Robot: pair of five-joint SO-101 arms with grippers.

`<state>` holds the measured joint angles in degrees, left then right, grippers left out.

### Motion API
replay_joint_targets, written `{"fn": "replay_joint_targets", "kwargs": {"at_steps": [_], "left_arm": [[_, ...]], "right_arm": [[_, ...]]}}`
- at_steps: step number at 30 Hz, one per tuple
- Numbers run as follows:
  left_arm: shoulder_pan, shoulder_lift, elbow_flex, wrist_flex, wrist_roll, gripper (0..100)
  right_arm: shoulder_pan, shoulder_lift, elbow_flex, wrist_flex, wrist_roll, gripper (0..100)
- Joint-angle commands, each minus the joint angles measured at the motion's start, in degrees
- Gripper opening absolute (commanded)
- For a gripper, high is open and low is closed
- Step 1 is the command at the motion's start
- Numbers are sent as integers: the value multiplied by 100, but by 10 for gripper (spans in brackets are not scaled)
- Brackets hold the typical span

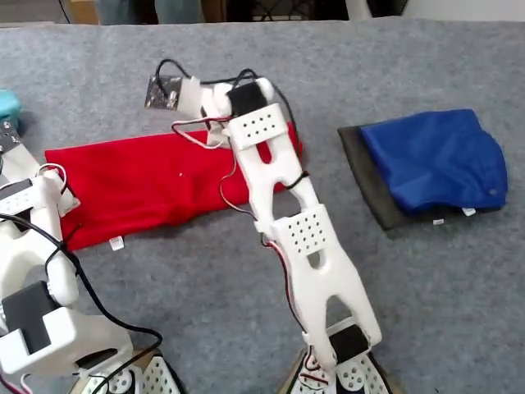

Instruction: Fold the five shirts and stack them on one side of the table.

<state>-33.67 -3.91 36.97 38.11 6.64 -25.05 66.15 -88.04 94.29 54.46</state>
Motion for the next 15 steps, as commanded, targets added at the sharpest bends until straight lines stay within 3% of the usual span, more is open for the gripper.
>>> {"fn": "replay_joint_targets", "kwargs": {"at_steps": [1,4,6,11,15], "left_arm": [[-4,-26,-207,-88,35,33],[-4,-26,-207,-88,44,33],[-4,-26,-215,-79,53,33],[-4,-88,-242,-18,26,36],[-57,-53,-971,949,26,96]], "right_arm": [[97,-57,-602,589,-114,198],[141,-84,-637,703,-457,4],[237,-92,-646,703,-862,51],[404,-163,-462,721,-1705,13],[440,-769,418,721,-1873,14]]}}
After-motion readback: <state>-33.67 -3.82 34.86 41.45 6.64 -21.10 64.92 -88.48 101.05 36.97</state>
